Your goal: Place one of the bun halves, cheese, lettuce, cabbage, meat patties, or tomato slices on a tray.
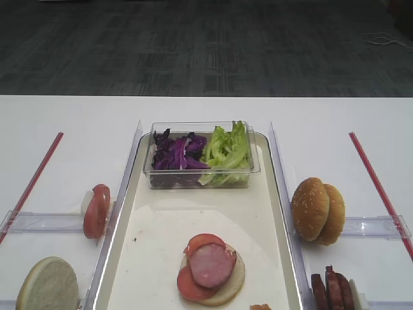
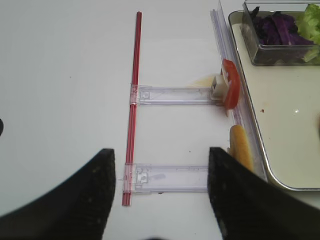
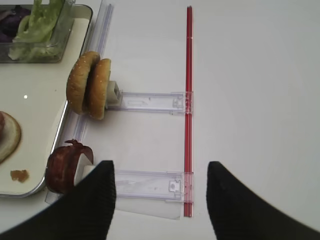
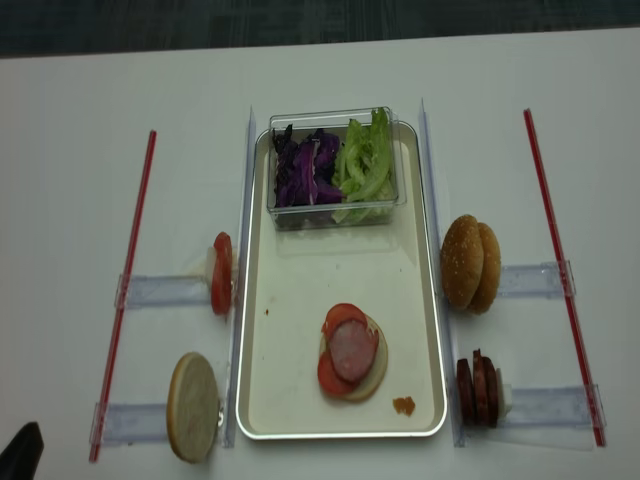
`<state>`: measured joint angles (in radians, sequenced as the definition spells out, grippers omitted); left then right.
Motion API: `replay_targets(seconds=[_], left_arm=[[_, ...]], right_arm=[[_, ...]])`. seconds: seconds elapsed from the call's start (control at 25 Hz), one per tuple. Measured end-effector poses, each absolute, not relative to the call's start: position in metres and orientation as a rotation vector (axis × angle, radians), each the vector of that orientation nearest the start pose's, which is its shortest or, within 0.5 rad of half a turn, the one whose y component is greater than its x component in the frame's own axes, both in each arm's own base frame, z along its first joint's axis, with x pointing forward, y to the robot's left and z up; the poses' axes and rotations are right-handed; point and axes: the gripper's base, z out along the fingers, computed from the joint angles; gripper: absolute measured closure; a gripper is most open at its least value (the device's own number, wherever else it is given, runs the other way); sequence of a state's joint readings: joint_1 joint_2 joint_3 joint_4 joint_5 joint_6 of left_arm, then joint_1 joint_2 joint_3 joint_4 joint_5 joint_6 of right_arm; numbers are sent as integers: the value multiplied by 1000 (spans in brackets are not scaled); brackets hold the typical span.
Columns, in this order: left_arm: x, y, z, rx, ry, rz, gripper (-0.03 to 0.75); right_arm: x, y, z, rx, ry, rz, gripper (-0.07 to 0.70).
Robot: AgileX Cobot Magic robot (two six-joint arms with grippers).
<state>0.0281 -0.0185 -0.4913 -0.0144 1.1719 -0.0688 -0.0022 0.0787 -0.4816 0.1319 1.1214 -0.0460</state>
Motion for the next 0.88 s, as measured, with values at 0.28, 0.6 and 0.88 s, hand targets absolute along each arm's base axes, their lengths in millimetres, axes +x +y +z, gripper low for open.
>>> replay_targets(seconds=[0.28,0.6,0.88], left_arm=[[-12,-2,266,-102,2144,-41,295],[-12,-2,266,-102,2144,-41,295],[-12,-2,266,-102,2144,-41,295]], right_arm=[[-8,11,268,-61,2102,128,215],[-8,11,268,-58,2102,130,215],[-8,11,268,-58,2102,130,215]])
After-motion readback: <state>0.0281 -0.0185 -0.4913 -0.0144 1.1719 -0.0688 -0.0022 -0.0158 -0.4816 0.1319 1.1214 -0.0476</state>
